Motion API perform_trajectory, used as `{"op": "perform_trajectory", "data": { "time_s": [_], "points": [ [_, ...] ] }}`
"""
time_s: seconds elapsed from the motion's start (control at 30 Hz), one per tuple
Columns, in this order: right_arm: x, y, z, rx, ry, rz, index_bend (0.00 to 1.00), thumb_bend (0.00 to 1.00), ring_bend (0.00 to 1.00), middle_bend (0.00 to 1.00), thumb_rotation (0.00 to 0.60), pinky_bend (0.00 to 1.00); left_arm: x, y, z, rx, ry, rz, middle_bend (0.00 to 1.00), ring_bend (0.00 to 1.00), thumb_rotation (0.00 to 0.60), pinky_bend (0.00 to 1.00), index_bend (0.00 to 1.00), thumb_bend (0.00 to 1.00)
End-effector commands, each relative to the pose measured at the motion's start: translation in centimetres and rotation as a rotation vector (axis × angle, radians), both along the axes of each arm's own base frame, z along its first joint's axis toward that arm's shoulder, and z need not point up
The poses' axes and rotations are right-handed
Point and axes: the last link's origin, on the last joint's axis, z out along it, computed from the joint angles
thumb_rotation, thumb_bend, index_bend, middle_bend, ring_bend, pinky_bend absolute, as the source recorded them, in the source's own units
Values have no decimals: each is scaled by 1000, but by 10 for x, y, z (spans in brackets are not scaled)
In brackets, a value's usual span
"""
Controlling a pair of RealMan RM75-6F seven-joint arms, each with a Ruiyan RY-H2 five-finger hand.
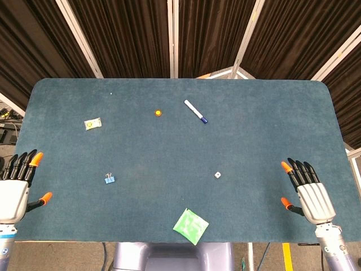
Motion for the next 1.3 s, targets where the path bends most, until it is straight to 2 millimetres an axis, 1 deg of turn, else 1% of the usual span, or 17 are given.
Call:
{"op": "perform_trajectory", "data": {
  "time_s": [0.03,0.3,0.37,0.43,0.53,0.6,0.73,0.83,0.93,1.1,1.27,1.3],
  "points": [
    [-1,-1,-1,3,4,-4,0,156,0,0,600,0,-1,0,0,-2,2,3,0,0,600,0,0,0],
    [3,-3,-3,5,-3,13,0,155,0,0,600,0,-1,-1,1,5,-2,3,0,0,600,0,0,0],
    [6,-6,-3,7,-17,20,32,155,0,0,600,0,-2,0,2,5,-3,5,0,0,600,0,0,0],
    [9,-9,-4,10,-38,21,108,155,0,0,600,0,-2,0,2,7,-4,7,0,0,600,0,0,0],
    [20,-18,-10,47,-96,20,168,154,0,0,600,0,-2,1,4,12,-7,6,0,0,600,0,0,0],
    [29,-24,-15,71,-105,31,194,153,0,0,600,0,-3,2,4,11,-8,7,0,0,600,0,0,0],
    [58,-43,-31,115,-82,75,246,153,0,21,600,0,-4,3,3,7,-7,11,0,0,600,0,0,0],
    [80,-59,-48,158,-55,102,258,153,0,40,600,0,-4,3,4,10,-13,11,0,0,600,0,0,0],
    [95,-75,-65,199,-27,100,274,154,0,58,600,0,-6,3,4,4,-13,14,0,0,600,0,0,0],
    [110,-95,-92,261,29,101,316,158,0,88,600,0,-9,5,3,-3,-17,26,0,0,600,0,0,0],
    [115,-108,-111,295,59,82,337,157,0,103,600,0,-12,6,4,-2,-23,35,0,0,600,0,0,0],
    [117,-111,-118,312,58,75,345,156,0,109,600,0,-13,7,4,-5,-22,40,0,0,600,0,0,0]
  ]
}}
